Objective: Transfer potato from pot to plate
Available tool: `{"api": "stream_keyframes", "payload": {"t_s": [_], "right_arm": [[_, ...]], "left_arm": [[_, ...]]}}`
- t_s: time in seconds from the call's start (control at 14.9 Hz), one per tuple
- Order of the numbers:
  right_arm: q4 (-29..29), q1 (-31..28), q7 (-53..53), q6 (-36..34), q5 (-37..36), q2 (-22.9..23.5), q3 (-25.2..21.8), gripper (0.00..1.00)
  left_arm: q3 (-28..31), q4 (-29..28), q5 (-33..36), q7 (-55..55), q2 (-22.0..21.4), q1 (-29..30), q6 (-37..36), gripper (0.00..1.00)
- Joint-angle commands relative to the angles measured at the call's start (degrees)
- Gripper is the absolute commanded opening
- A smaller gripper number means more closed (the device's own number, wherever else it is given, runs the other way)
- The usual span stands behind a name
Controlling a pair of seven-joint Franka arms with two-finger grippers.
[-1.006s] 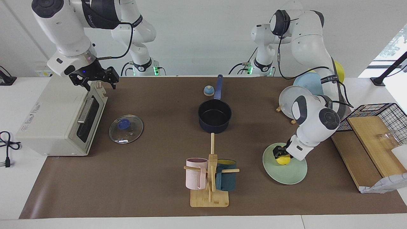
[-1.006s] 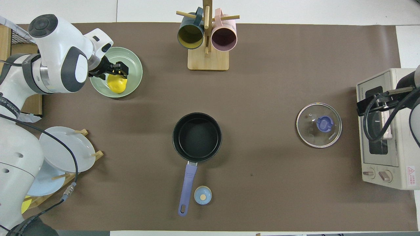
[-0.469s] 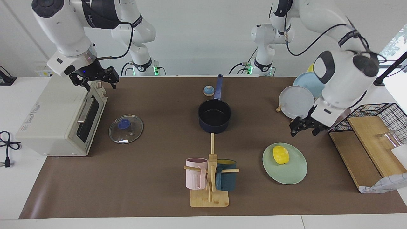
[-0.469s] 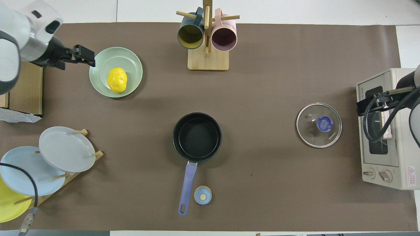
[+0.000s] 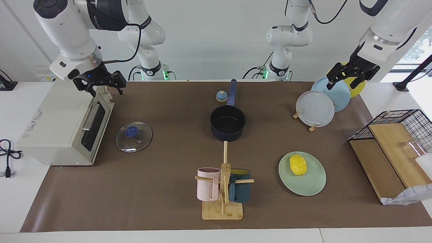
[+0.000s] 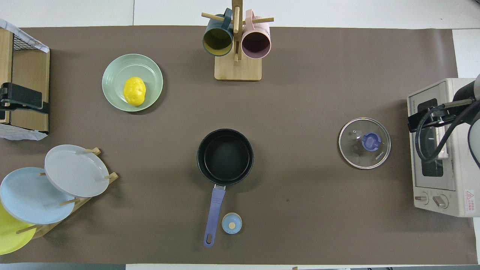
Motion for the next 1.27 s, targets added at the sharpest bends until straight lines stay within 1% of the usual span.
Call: {"api": "stream_keyframes", "payload": {"t_s": [0.0, 0.07, 0.13, 0.2, 0.27, 0.34, 0.47, 0.54, 0.6, 0.67, 0.87, 1.01, 1.21], "right_arm": [[-0.6, -1.2, 0.5, 1.2, 0.7, -0.7, 0.8, 1.00], [-0.6, -1.1, 0.5, 1.3, 0.7, -0.7, 0.8, 1.00], [-0.6, -1.1, 0.6, 1.4, 0.7, -0.7, 0.8, 1.00], [-0.6, -1.1, 0.7, 1.5, 0.7, -0.7, 0.8, 1.00], [-0.6, -1.1, 0.8, 1.8, 0.8, -0.7, 0.8, 1.00], [-0.6, -1.2, 0.8, 2.0, 0.8, -0.7, 0.7, 1.00], [-0.6, -1.2, 0.8, 2.0, 0.8, -0.7, 0.7, 1.00], [-0.6, -1.2, 0.8, 2.0, 0.7, -0.7, 0.7, 1.00], [-0.6, -1.1, 0.8, 1.9, 0.8, -0.7, 0.7, 1.00], [-0.6, -1.1, 0.8, 1.9, 0.7, -0.7, 0.7, 1.00], [-0.6, -1.0, 0.8, 1.9, 0.7, -0.7, 0.7, 1.00], [-0.6, -1.0, 0.7, 1.9, 0.7, -0.8, 0.7, 1.00], [-0.6, -1.0, 0.8, 2.0, 0.7, -0.8, 0.7, 1.00]], "left_arm": [[-0.1, -11.7, 1.4, 1.3, -8.8, -0.3, 1.0, 1.00], [-0.2, -14.6, 1.4, 1.3, -10.3, -0.4, 2.4, 1.00], [-0.7, -15.7, 1.4, 1.3, -10.7, -0.3, 3.2, 1.00], [-0.9, -15.6, 1.4, 1.3, -10.2, -0.3, 4.3, 1.00], [-0.9, -15.0, 1.4, 1.3, -8.5, -0.3, 5.8, 1.00], [-0.8, -12.3, 1.4, 1.3, -5.5, -0.3, 6.0, 1.00], [-0.9, -5.0, 1.9, 1.7, -1.0, 0.0, 2.7, 1.00], [-1.0, -2.4, 2.3, 1.8, 0.4, 0.7, 1.1, 1.00], [-1.8, -1.1, 3.2, 2.0, 0.9, 1.0, 0.3, 1.00], [-2.7, -1.3, 4.0, 2.5, 0.6, 1.0, 0.3, 1.00], [-2.8, -5.5, 4.2, 4.3, -0.2, 1.3, 1.6, 1.00], [-3.3, -5.6, 4.1, 4.3, -0.2, 1.8, 2.3, 1.00], [-4.8, -4.3, 4.1, 4.2, 0.0, 2.9, 1.8, 1.00]]}}
